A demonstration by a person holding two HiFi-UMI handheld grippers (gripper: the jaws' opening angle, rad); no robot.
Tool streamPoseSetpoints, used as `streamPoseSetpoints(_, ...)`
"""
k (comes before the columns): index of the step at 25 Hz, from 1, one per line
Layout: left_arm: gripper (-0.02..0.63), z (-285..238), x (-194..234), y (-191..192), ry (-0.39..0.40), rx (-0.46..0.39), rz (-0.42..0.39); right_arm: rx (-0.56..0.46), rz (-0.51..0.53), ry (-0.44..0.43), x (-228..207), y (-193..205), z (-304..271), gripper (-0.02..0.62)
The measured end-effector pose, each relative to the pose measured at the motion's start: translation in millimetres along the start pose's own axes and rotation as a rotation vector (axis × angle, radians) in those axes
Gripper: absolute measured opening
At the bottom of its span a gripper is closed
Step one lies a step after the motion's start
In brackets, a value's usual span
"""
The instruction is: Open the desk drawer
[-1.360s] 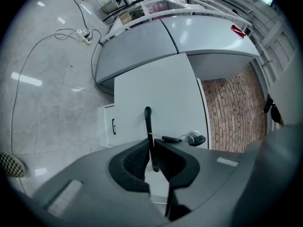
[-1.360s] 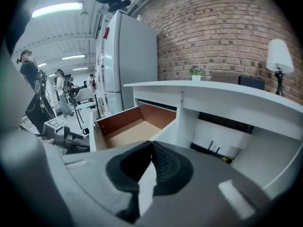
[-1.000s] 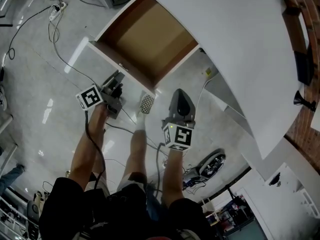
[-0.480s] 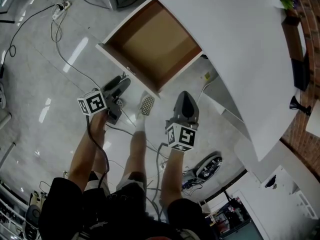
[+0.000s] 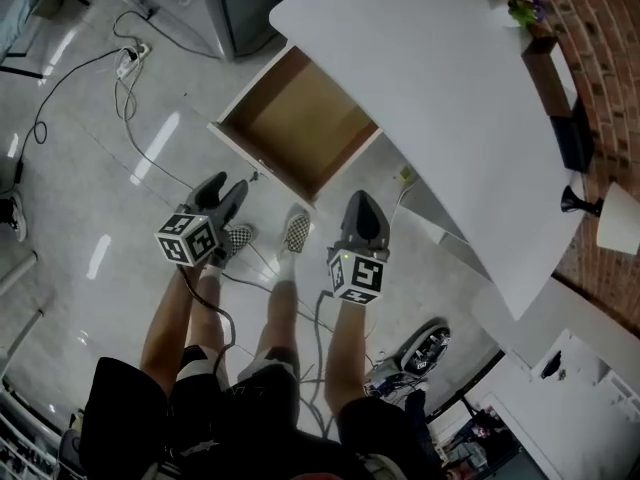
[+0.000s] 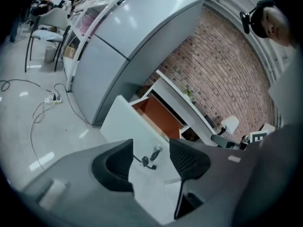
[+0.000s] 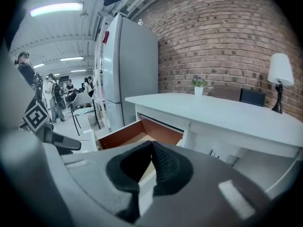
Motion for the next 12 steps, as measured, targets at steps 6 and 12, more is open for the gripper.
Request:
streamPoseSetpoints(6,0.204,15.8,-37.0,-74.4,-0.023,-0.072,-0.142,-0.04,0.014,0.012,-2.1,-51.2,21.7,0.005)
streamPoseSetpoints(12,0.121,28.0,-105.6,-161.4,0.026,-0.13,-0.309,-0.112,0.002,0.025,-8.8,-122.6,50.7,0.005)
Point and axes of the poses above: the fingertips, and each gripper's own axes: z backward along the fingers, x to its left, y out of its underside, the point moved 3 cm from there along z, backward along the fingers, and after that the axes turned 7 degrees about -z, right-handed, at the moved point
